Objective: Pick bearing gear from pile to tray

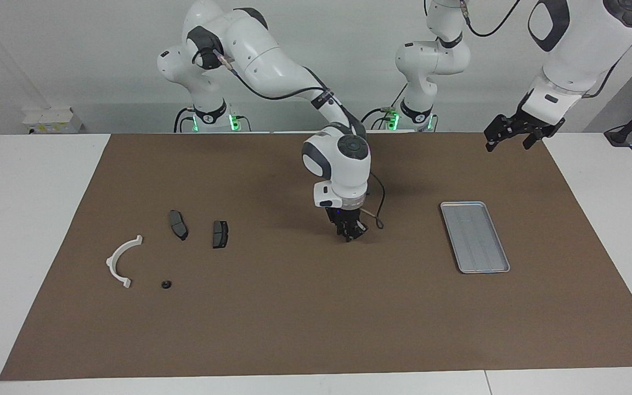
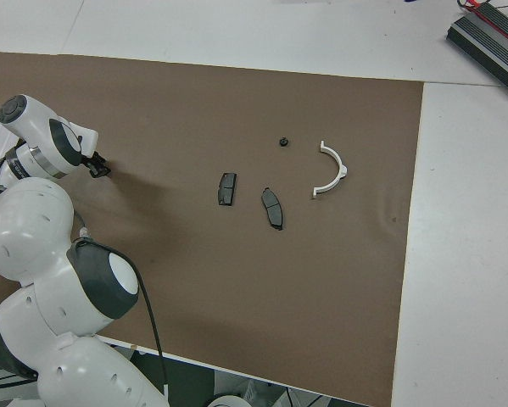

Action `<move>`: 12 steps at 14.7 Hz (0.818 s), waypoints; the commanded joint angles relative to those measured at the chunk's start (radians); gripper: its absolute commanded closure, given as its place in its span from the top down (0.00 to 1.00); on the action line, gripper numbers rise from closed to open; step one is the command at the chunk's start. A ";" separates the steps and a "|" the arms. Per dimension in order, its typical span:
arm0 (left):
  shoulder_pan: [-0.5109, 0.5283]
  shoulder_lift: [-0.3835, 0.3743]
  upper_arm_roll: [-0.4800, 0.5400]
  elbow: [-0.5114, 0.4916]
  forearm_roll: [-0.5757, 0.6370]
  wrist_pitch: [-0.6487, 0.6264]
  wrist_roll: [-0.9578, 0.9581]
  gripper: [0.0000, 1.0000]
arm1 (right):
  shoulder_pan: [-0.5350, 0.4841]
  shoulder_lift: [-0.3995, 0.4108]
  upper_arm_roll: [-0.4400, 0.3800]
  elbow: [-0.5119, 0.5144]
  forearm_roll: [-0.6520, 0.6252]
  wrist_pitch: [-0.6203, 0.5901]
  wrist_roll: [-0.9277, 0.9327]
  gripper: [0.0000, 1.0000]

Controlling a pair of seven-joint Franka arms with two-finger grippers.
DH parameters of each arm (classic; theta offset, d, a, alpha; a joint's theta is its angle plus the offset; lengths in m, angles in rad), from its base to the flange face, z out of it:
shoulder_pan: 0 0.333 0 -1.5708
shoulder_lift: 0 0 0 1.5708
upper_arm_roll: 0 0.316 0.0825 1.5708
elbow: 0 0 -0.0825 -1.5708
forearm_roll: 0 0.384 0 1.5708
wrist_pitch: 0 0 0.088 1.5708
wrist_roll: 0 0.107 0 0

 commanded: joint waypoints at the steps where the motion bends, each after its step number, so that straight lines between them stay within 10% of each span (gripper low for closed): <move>1: 0.014 -0.033 0.010 -0.028 -0.013 0.016 -0.009 1.00 | -0.009 -0.019 0.006 -0.055 -0.028 0.032 0.007 0.00; 2: 0.014 -0.042 0.010 -0.030 -0.013 0.014 -0.011 1.00 | -0.013 -0.021 0.006 -0.052 -0.026 0.024 0.007 0.00; 3: 0.014 -0.041 0.010 -0.030 -0.011 0.016 -0.011 1.00 | -0.018 -0.023 0.006 -0.050 -0.026 0.017 0.007 0.22; 4: 0.011 -0.042 0.009 -0.032 -0.011 0.014 -0.014 1.00 | -0.023 -0.027 0.003 -0.043 -0.026 -0.003 0.007 0.75; 5: 0.009 -0.045 0.009 -0.039 -0.011 0.010 -0.013 1.00 | -0.024 -0.027 -0.001 -0.028 -0.029 -0.043 0.001 1.00; 12: -0.062 -0.087 -0.028 -0.181 -0.010 0.152 -0.104 1.00 | -0.240 -0.130 0.006 0.100 0.000 -0.349 -0.457 1.00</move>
